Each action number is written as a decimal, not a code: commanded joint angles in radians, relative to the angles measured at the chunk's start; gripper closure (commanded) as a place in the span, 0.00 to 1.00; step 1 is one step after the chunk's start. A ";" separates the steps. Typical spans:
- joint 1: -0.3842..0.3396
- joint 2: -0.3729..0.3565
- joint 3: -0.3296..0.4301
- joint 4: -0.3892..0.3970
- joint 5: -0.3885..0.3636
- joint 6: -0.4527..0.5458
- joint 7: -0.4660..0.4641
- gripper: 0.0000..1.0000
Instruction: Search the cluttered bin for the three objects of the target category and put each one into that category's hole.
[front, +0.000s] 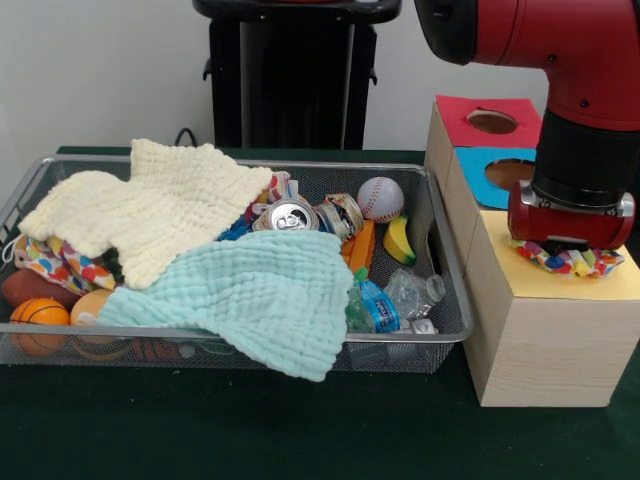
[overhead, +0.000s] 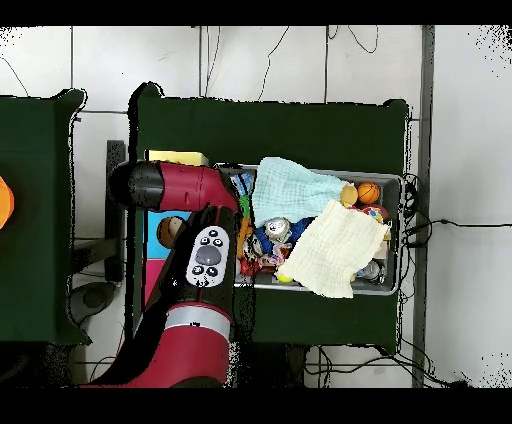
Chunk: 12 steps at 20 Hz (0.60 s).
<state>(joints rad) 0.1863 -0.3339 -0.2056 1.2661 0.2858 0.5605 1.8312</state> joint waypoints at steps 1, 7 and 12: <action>-0.001 0.083 0.056 0.060 0.020 -0.022 0.228 1.00; 0.004 0.087 0.043 0.054 0.020 -0.003 0.234 1.00; 0.010 0.091 0.031 0.047 0.024 0.013 0.242 1.00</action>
<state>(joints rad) 0.1941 -0.3321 -0.2134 1.2659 0.2903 0.5603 1.8312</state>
